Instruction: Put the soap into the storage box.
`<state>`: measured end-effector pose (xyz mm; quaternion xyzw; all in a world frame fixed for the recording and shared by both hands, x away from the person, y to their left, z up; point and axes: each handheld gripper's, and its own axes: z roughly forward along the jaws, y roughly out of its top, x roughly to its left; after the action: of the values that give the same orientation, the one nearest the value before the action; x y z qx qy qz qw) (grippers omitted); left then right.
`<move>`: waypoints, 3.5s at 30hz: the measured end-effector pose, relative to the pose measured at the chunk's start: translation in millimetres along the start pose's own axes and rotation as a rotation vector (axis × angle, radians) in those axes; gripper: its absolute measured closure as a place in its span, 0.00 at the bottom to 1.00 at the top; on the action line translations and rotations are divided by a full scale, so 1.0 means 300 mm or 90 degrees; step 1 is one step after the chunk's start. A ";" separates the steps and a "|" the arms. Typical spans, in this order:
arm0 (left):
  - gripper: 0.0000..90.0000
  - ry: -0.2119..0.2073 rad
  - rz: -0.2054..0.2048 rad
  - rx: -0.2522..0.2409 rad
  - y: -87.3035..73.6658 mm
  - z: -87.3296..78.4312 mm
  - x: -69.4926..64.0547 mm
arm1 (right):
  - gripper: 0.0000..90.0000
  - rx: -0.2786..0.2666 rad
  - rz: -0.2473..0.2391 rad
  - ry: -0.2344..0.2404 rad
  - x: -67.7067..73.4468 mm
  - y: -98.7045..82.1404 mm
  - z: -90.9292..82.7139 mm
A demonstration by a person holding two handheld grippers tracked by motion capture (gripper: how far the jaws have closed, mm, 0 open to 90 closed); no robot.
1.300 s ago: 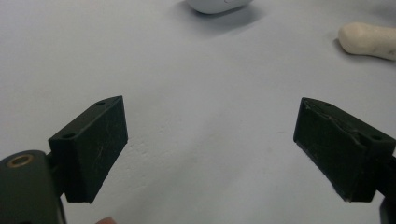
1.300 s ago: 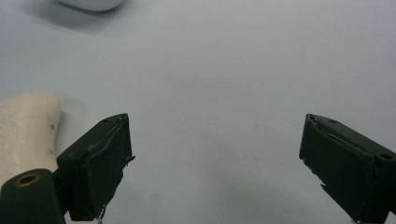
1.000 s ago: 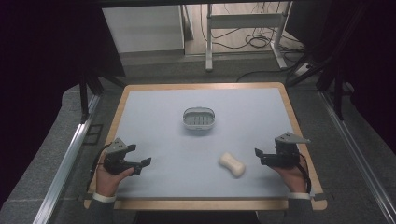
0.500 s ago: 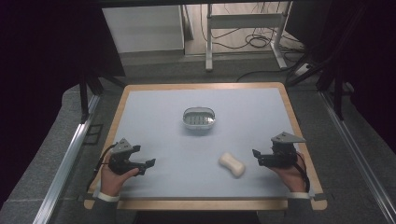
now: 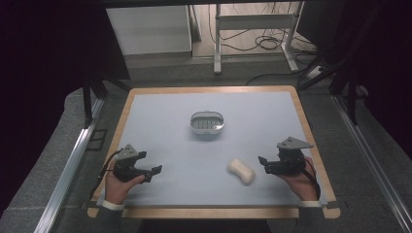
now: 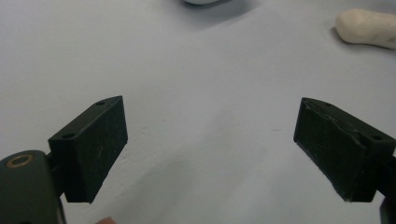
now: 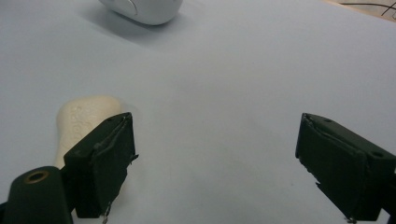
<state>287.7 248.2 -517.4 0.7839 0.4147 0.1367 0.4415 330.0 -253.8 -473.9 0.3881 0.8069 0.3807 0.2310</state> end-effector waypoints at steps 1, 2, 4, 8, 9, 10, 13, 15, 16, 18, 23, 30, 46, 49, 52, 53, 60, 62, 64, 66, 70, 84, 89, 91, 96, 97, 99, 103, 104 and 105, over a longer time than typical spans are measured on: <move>0.11 0.002 0.001 -0.002 -0.001 -0.001 -0.001 | 0.14 -0.003 0.002 0.002 0.001 0.004 -0.004; 0.11 0.005 0.001 -0.003 -0.001 -0.005 0.001 | 0.14 -0.003 0.002 0.001 0.002 0.006 -0.004; 0.11 0.007 0.002 -0.002 0.000 -0.007 0.003 | 0.14 -0.004 0.002 0.001 0.003 0.008 -0.005; 0.11 0.005 -0.001 -0.006 0.002 -0.011 0.007 | 0.16 0.000 -0.001 0.002 0.009 0.028 -0.009; 0.11 0.004 -0.001 -0.007 0.003 -0.012 0.008 | 0.16 0.007 -0.010 0.008 0.012 0.042 -0.011; 0.11 0.005 -0.001 -0.007 0.003 -0.013 0.010 | 0.16 0.010 -0.013 0.011 0.013 0.047 -0.012; 0.11 0.006 -0.002 -0.008 0.003 -0.018 0.011 | 0.17 0.013 -0.017 0.023 0.013 0.059 -0.019; 0.11 0.008 -0.004 -0.011 0.004 -0.026 0.013 | 0.18 0.021 -0.026 0.029 0.017 0.064 -0.020; 0.11 0.007 -0.004 -0.015 0.005 -0.031 0.014 | 0.18 0.021 -0.026 0.029 0.017 0.064 -0.020; 0.11 0.005 -0.003 -0.015 0.007 -0.035 0.014 | 0.19 0.046 -0.031 0.036 0.020 0.063 -0.015; 0.11 0.010 0.000 -0.015 0.009 -0.033 0.009 | 0.19 0.082 -0.016 0.038 0.015 0.064 -0.001; 0.11 0.007 0.001 -0.011 0.009 -0.030 0.006 | 0.21 0.112 -0.028 0.046 0.043 0.100 0.016; 0.11 0.004 -0.001 -0.006 0.008 -0.030 0.007 | 0.23 0.191 -0.052 0.079 0.114 0.131 0.087; 0.11 0.004 -0.003 -0.006 0.007 -0.031 0.006 | 0.24 0.205 -0.069 0.087 0.136 0.137 0.096; 0.11 0.003 -0.002 -0.007 0.007 -0.033 0.006 | 0.25 0.219 -0.080 0.093 0.152 0.141 0.110; 0.11 0.003 -0.002 -0.007 0.007 -0.033 0.006 | 0.25 0.223 -0.081 0.096 0.156 0.140 0.115; 0.11 0.001 -0.003 -0.006 0.007 -0.032 0.007 | 0.28 0.245 -0.083 0.119 0.189 0.142 0.135; 0.11 0.000 -0.004 -0.006 0.007 -0.031 0.007 | 0.28 0.253 -0.083 0.125 0.197 0.142 0.143; 0.11 0.000 -0.004 -0.006 0.007 -0.032 0.007 | 0.29 0.261 -0.085 0.127 0.208 0.142 0.153; 0.11 -0.001 -0.004 -0.007 0.007 -0.032 0.007 | 0.29 0.264 -0.088 0.127 0.212 0.143 0.155; 0.11 -0.001 -0.004 -0.007 0.007 -0.031 0.007 | 0.30 0.282 -0.093 0.128 0.226 0.144 0.169; 0.11 0.013 -0.001 0.001 0.002 -0.024 0.011 | 0.39 0.350 -0.097 0.131 0.240 0.130 0.241; 0.11 0.012 -0.001 0.000 0.002 -0.024 0.012 | 0.42 0.373 -0.098 0.128 0.244 0.128 0.252; 0.11 0.013 -0.001 0.000 0.002 -0.025 0.012 | 0.48 0.385 -0.102 0.129 0.247 0.126 0.260; 0.11 0.013 0.000 0.000 0.003 -0.026 0.013 | 0.54 0.396 -0.101 0.121 0.253 0.131 0.262; 0.11 0.013 0.000 0.001 0.002 -0.025 0.013 | 0.54 0.396 -0.101 0.121 0.253 0.131 0.262; 0.11 0.013 0.000 0.002 0.003 -0.023 0.013 | 0.55 0.404 -0.094 0.121 0.251 0.136 0.265; 0.11 0.014 -0.001 -0.001 0.003 -0.030 0.015 | 0.55 0.407 -0.098 0.121 0.240 0.143 0.263; 0.11 0.015 -0.001 -0.003 0.003 -0.032 0.016 | 0.55 0.402 -0.098 0.123 0.234 0.148 0.257; 0.11 0.015 -0.002 -0.004 0.003 -0.032 0.017 | 0.55 0.402 -0.098 0.123 0.234 0.148 0.257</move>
<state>285.7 257.4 -511.8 0.7803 0.4208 0.1467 0.4389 360.0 -145.7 -490.6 0.3405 0.9301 0.1285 0.0498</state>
